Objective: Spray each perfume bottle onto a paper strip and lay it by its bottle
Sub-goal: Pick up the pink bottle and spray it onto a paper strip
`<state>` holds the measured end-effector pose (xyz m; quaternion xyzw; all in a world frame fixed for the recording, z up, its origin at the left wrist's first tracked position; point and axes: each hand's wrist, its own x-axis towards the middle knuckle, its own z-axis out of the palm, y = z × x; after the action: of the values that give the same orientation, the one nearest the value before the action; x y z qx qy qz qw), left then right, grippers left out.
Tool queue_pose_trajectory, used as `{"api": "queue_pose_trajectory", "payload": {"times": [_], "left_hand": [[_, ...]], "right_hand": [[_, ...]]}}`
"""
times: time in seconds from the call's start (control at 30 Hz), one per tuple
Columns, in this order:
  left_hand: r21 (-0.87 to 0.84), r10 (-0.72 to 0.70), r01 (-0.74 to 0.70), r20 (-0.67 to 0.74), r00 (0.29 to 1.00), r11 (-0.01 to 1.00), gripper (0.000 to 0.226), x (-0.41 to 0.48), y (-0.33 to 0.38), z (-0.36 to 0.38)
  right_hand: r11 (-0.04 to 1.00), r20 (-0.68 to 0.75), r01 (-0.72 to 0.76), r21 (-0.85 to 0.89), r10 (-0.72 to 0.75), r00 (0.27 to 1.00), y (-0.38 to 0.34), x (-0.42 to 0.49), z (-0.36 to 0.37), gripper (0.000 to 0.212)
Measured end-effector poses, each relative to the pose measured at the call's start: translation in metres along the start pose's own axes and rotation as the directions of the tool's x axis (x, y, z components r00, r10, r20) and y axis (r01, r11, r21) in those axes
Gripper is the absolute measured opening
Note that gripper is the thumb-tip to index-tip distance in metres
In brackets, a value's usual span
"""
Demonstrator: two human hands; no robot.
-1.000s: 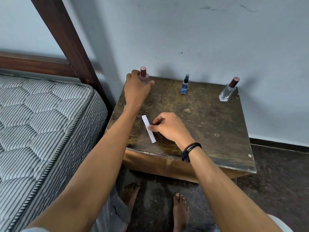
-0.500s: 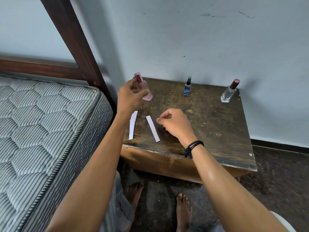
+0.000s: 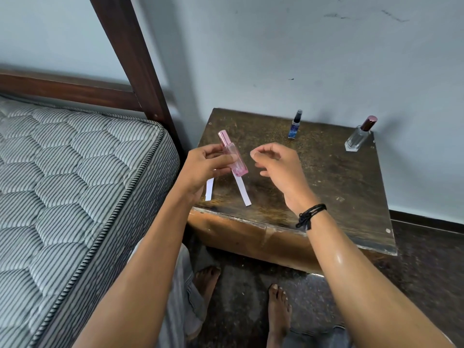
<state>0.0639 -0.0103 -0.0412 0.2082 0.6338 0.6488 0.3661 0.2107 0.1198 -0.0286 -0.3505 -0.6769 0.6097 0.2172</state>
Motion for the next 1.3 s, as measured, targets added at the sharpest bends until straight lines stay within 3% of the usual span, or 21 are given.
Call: {"api": "queue_pose_trajectory", "payload": {"times": [0.27, 0.57, 0.77, 1.0, 1.3], "left_hand": [[-0.092, -0.063, 0.071, 0.092, 0.994, 0.993, 0.042, 0.005, 0.0, 0.011], [-0.087, -0.069, 0.082, 0.14, 0.988, 0.993, 0.039, 0.013, 0.005, 0.011], [0.004, -0.053, 0.053, 0.059, 0.997, 0.999, 0.032, 0.013, 0.004, 0.014], [-0.015, -0.048, 0.048, -0.009, 0.999, 0.999, 0.031, 0.014, 0.003, 0.016], [0.006, -0.054, 0.054, 0.02, 0.998, 0.999, 0.031, 0.014, 0.002, 0.019]], "right_hand": [[0.998, 0.086, -0.048, 0.044, 0.044, 0.995, 0.006, 0.002, -0.001, 0.01], [0.998, 0.125, 0.018, 0.068, -0.026, 0.992, 0.007, 0.004, -0.006, 0.008], [0.999, 0.122, 0.002, 0.047, -0.008, 0.993, 0.011, 0.005, -0.003, 0.009], [1.0, 0.153, 0.003, 0.001, -0.003, 0.988, 0.01, 0.004, 0.0, 0.011], [0.997, 0.177, 0.01, -0.074, 0.004, 0.984, 0.011, 0.002, 0.002, 0.022]]}}
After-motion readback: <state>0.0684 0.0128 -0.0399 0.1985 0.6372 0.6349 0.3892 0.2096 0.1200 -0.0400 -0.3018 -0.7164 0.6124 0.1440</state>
